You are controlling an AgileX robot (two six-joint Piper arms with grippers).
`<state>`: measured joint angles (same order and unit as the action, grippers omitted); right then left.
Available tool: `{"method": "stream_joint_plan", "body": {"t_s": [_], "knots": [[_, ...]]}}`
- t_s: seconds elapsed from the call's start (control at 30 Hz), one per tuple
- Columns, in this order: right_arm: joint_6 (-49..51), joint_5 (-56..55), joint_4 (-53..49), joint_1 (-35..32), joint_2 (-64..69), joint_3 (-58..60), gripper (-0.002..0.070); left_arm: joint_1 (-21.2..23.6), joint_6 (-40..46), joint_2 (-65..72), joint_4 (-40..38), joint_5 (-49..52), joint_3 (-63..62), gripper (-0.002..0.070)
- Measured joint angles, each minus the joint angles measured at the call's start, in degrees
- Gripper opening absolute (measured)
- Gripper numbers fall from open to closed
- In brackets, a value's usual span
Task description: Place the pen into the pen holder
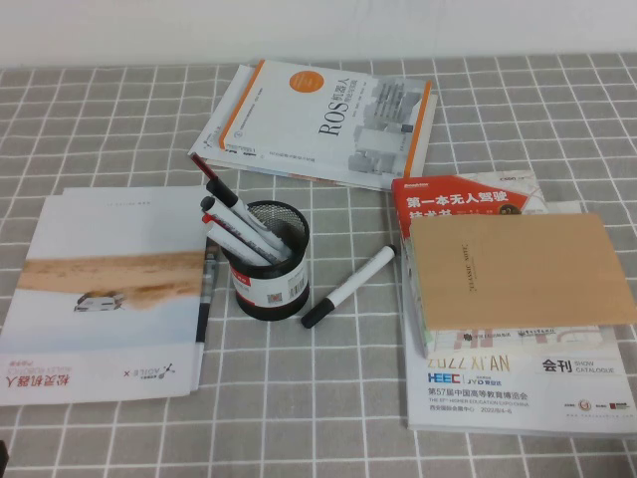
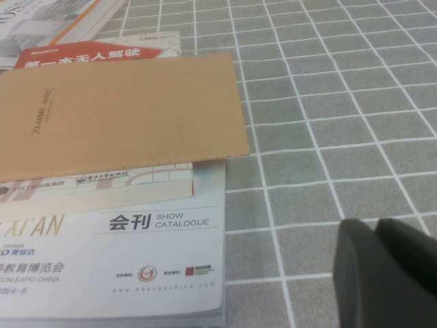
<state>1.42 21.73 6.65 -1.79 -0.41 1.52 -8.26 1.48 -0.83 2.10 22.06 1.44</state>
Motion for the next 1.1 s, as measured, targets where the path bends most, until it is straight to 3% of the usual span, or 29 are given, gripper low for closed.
{"method": "stream_joint_plan", "body": {"t_s": [0.9, 1.0, 1.1], "knots": [[0.0, 0.0, 0.6, 0.0, 0.0, 0.0, -0.0013, 0.0, 0.0, 0.0, 0.0, 0.0, 0.0, -0.0003], [0.0, -1.0, 6.5, 0.0, 0.0, 0.0, -0.0013, 0.0, 0.0, 0.0, 0.0, 0.0, 0.0, -0.0003], [0.0, -4.0, 21.2, 0.0, 0.0, 0.0, -0.0013, 0.0, 0.0, 0.0, 0.0, 0.0, 0.0, -0.0003]]}}
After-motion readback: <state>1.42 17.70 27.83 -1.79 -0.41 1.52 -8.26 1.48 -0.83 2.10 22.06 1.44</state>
